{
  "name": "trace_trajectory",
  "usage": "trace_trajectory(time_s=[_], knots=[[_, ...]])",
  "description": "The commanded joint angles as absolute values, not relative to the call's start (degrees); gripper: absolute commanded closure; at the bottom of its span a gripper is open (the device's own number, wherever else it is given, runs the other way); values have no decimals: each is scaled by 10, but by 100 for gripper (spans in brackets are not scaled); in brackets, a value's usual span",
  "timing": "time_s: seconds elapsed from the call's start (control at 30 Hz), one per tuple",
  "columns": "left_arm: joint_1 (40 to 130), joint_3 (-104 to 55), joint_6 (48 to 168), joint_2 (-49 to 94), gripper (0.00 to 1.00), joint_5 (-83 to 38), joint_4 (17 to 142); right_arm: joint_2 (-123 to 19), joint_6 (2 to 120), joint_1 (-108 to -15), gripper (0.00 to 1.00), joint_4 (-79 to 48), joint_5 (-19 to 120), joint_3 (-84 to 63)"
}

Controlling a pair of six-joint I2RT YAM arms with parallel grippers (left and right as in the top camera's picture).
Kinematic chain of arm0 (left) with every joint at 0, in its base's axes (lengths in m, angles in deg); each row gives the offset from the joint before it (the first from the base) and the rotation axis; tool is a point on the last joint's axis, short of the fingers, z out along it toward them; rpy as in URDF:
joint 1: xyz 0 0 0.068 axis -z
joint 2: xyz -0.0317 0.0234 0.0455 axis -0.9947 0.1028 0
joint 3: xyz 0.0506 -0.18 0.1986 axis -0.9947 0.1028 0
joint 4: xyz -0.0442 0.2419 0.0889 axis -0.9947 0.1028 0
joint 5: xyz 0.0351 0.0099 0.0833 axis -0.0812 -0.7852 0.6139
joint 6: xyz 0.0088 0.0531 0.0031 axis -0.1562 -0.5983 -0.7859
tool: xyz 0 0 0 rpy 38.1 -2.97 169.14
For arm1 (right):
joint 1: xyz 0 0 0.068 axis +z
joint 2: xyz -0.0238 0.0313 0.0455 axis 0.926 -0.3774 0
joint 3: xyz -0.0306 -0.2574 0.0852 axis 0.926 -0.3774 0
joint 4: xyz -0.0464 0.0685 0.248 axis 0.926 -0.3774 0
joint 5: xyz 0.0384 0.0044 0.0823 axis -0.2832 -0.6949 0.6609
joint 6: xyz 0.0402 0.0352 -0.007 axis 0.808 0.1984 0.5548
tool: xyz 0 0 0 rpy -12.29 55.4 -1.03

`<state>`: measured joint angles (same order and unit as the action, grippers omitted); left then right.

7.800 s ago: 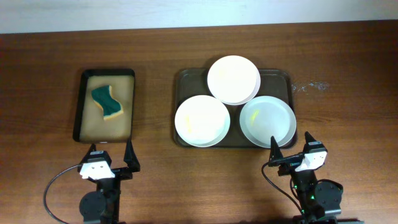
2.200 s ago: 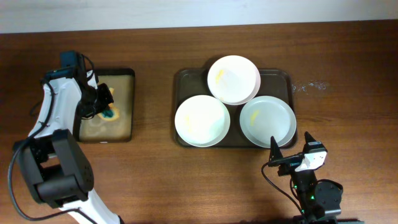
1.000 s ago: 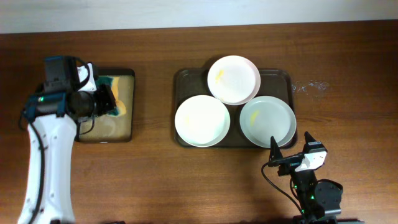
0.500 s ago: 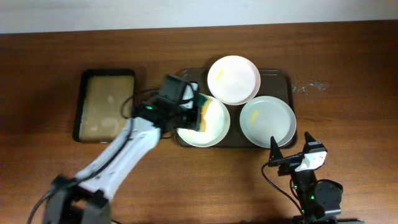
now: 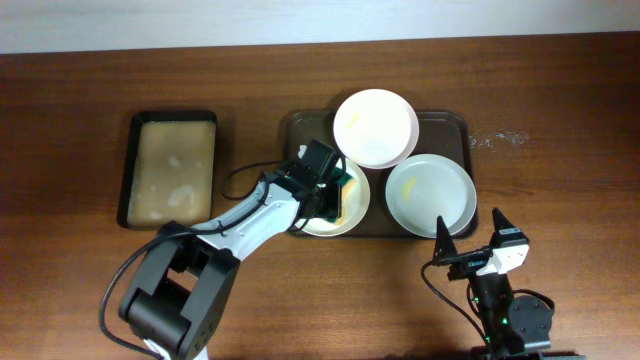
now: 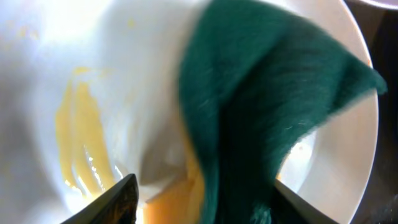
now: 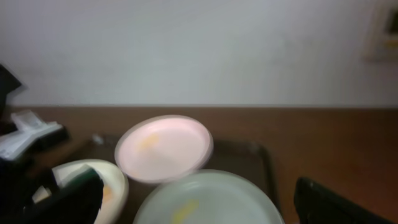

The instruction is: Clean dirty plates on tray and stack at the side

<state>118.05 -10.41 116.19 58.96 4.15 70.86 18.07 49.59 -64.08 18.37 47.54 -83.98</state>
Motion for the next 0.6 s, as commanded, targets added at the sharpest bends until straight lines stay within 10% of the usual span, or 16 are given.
trace_trajectory(time_s=[0.0, 0.2, 0.43, 0.57], knots=[[1180, -126, 1155, 510, 32, 52, 719, 184, 491, -637, 2, 241, 650, -843], [1168, -130, 1151, 343, 12, 87, 781, 182, 582, -637, 2, 496, 674, -781], [1154, -129, 1150, 338, 0, 108, 905, -72, 583, -637, 2, -187, 629, -313], [1154, -129, 1100, 338, 0, 80, 907, -238, 618, -637, 2, -324, 778, -159]])
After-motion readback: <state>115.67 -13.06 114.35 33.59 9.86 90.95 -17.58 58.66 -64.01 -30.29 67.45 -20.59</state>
